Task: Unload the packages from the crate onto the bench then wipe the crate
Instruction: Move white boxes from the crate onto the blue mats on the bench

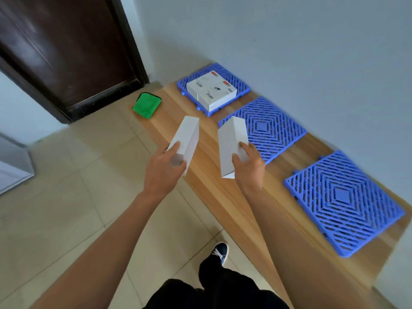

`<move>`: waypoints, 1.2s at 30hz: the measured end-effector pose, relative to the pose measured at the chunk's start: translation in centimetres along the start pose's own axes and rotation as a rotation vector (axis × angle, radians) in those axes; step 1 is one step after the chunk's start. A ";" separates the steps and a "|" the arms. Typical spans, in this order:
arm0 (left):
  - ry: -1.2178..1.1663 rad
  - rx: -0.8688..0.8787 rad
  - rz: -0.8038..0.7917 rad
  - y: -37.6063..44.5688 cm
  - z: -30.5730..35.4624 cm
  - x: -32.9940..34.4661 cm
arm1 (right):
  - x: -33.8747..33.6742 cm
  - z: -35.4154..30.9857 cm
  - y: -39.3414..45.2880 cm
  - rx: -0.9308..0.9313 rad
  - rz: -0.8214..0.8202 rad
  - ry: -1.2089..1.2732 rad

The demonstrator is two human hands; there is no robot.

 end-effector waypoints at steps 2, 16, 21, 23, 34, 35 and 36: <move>0.003 0.012 -0.039 2.9 0.2 1.0 | -0.8 0.5 1.6 0.035 0.036 -0.003; -0.061 0.284 -0.330 20.9 4.3 10.1 | -3.0 4.7 10.7 0.277 0.304 -0.046; -0.190 0.365 -0.445 26.1 4.5 11.9 | -0.3 4.0 14.0 0.401 0.414 -0.022; -0.234 0.386 -0.488 28.1 4.2 12.5 | 0.9 3.4 15.2 0.442 0.443 -0.021; -0.399 0.333 -0.623 33.5 4.5 17.2 | 4.0 4.5 18.0 0.617 0.545 -0.015; -0.418 0.312 -0.633 33.6 4.4 17.6 | 4.2 4.8 18.1 0.626 0.548 0.001; -0.439 0.292 -0.634 33.7 4.2 17.8 | 4.4 5.1 18.1 0.631 0.551 0.020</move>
Point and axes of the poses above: each hand's wrist, its own y-axis towards the middle knuckle, its own x-axis out of the palm, z = x × y, the point moved 6 cm from there along y, towards the middle knuckle, and after that the axes turned 8 degrees about -z, right-handed, at the moved point
